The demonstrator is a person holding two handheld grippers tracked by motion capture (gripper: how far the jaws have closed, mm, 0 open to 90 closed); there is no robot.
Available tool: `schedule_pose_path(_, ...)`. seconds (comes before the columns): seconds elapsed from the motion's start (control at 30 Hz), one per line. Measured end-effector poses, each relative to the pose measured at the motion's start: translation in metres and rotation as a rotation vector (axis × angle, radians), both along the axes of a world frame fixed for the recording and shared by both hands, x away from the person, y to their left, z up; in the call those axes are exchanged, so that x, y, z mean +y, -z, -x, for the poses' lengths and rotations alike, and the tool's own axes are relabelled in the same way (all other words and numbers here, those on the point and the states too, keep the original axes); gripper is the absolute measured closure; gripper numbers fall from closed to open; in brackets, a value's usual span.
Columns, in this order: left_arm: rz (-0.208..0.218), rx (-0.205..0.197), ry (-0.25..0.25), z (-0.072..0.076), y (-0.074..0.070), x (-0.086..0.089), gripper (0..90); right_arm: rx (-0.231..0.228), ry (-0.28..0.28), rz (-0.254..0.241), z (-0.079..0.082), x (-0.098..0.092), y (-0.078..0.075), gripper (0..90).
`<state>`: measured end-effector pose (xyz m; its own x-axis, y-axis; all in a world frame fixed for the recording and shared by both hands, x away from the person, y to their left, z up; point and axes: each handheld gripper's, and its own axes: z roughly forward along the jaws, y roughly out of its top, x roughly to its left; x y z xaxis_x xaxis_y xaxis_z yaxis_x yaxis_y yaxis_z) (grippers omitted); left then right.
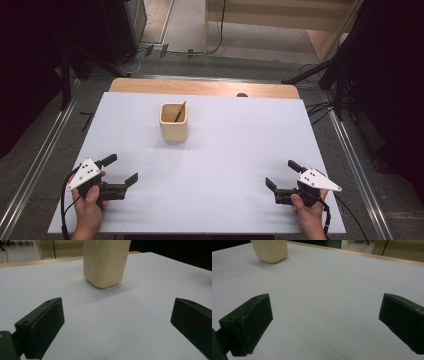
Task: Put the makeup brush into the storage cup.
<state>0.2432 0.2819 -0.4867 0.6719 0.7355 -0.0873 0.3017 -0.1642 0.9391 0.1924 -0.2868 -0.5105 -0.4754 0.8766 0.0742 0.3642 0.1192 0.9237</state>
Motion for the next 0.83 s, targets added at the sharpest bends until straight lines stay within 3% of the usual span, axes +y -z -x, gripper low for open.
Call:
schedule_pose_path(0.2,-0.031,-0.011,-0.012,0.013,-0.002,0.011,0.0,-0.003,0.014,-0.002,0.003,-0.001,-0.002,0.0)
schedule_pose_path(0.33,-0.018,-0.006,-0.022,0.016,-0.002,0.019,0.0,-0.008,0.031,-0.007,0.004,-0.003,-0.003,0.0)
schedule_pose_path(0.73,-0.005,-0.004,-0.031,0.014,0.000,0.025,0.0,-0.015,0.045,-0.004,0.007,-0.001,-0.004,0.0)
schedule_pose_path(0.83,-0.008,-0.003,-0.032,0.014,0.000,0.025,0.0,-0.030,0.019,-0.031,0.008,-0.002,-0.005,0.0)
